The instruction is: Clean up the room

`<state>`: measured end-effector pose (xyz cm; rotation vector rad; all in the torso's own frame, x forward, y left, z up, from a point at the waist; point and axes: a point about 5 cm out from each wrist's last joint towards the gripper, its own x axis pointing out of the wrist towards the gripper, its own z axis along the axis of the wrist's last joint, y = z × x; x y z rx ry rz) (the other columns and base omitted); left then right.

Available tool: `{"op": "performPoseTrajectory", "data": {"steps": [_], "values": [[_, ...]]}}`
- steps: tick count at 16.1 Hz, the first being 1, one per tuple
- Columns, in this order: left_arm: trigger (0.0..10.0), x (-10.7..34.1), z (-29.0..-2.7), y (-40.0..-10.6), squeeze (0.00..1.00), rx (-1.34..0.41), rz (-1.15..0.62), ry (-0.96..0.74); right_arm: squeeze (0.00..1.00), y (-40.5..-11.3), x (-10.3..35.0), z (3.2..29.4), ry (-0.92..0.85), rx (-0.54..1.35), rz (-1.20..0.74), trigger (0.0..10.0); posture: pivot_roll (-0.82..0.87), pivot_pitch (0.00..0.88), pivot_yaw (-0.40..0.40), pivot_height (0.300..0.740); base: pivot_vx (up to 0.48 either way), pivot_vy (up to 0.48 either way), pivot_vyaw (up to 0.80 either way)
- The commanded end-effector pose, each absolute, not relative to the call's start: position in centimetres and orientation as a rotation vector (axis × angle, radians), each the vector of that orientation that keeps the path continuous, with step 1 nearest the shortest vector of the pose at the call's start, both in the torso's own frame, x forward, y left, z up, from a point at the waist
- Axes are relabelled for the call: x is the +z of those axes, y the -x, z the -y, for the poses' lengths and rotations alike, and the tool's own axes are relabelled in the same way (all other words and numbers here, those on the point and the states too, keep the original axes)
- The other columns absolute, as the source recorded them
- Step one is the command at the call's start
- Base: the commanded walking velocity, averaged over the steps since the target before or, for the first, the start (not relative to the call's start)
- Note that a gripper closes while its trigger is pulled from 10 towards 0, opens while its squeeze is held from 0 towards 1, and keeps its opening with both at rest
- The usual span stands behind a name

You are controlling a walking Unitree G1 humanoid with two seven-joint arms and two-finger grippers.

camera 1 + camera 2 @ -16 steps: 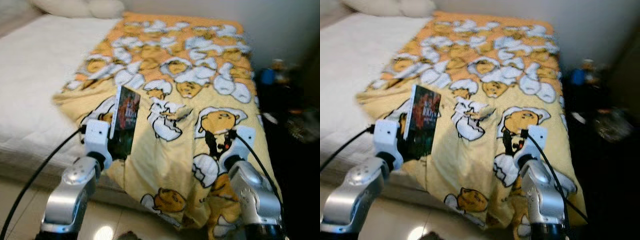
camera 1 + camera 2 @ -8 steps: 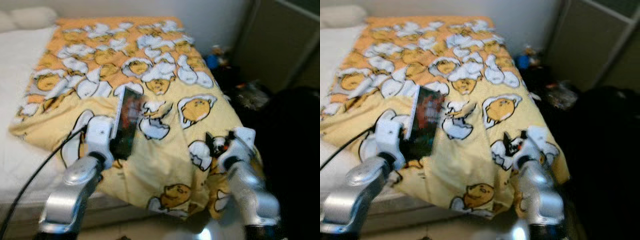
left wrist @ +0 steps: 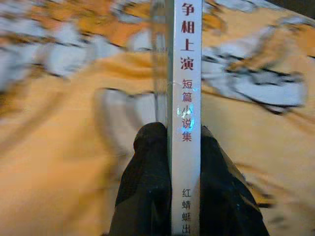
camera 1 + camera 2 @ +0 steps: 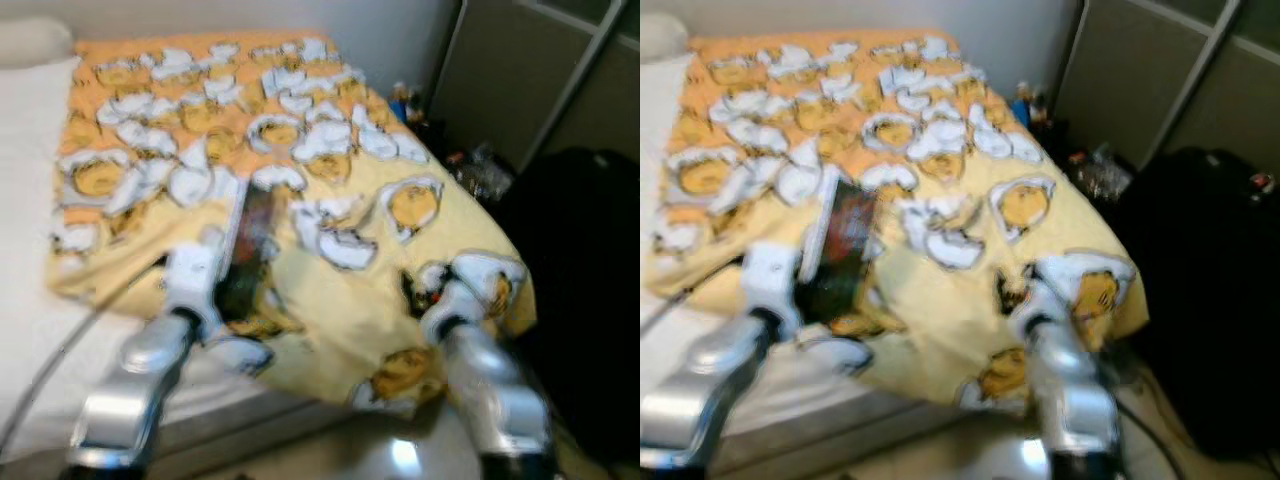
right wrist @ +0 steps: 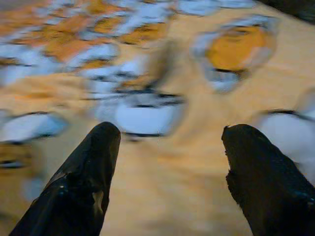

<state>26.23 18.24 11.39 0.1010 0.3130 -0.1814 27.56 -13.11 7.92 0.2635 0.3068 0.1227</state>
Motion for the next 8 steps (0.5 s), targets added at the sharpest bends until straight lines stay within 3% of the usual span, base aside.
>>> {"op": "performPoseTrajectory", "data": {"steps": [1,8], "values": [[10.0,12.41,-17.52,-26.64,0.00,-0.194,-0.263,-0.090,0.00,-27.93,8.59,14.09,-0.216,0.110,-0.271,10.0,-0.02,0.000,0.004,0.740,0.000,0.480,0.00],[10.0,12.12,-18.11,-26.60,0.00,-0.177,-0.272,-0.090,0.00,-28.20,9.10,14.22,-0.118,0.118,-0.227,10.0,-0.03,0.000,0.008,0.740,0.000,0.480,0.00]]}}
